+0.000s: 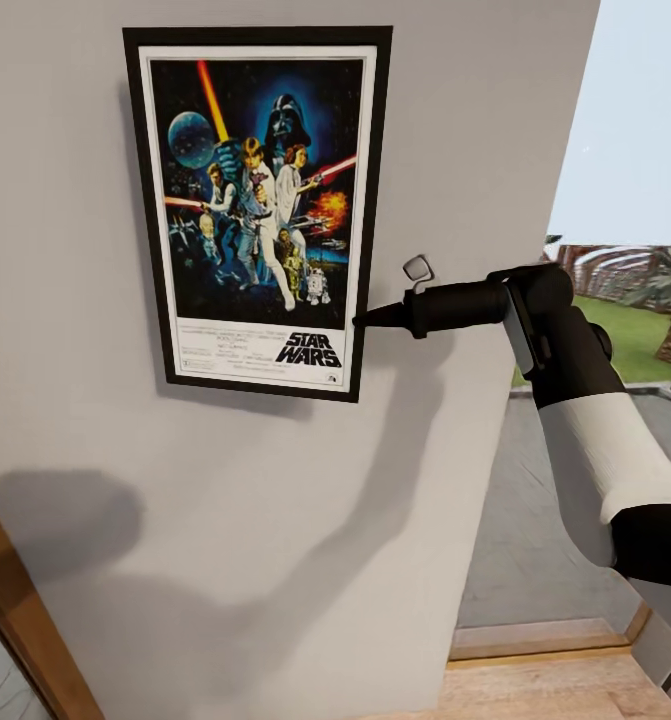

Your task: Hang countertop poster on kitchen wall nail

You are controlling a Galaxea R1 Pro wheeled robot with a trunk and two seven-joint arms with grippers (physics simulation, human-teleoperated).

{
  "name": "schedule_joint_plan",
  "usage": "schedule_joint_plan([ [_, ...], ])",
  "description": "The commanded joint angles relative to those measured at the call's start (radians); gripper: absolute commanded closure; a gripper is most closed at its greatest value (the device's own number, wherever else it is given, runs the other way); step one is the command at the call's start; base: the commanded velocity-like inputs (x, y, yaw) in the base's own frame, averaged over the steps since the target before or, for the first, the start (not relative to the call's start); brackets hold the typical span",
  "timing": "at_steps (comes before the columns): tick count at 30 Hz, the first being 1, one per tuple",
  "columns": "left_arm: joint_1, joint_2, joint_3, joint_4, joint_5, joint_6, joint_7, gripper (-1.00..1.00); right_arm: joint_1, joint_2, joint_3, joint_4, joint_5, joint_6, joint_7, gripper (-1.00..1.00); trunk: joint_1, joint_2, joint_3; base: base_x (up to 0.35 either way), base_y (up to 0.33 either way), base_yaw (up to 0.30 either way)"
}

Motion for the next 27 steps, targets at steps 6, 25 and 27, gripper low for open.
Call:
schedule_joint_plan([
  [6, 0.0, 0.0, 0.004, -0.001, -0.001, -0.001, -0.005, -1.0, 0.0, -0.001, 0.002, 0.0, -0.002, 0.012, 0.003, 1.0, 0.0, -0.001, 0.0, 0.029, 0.006, 0.0],
  [25, 0.0, 0.0, 0.004, 0.0, -0.001, -0.001, -0.005, -1.0, 0.0, -0.001, 0.002, 0.0, -0.002, 0.011, 0.004, 1.0, 0.0, -0.001, 0.0, 0.001, 0.0, 0.0],
  [27, 0.0, 0.0, 0.004, 0.0, -0.001, -0.001, -0.005, -1.0, 0.0, -0.001, 0.002, 0.0, -0.002, 0.011, 0.004, 1.0, 0.0, -0.001, 0.0, 0.0, 0.0, 0.0],
])
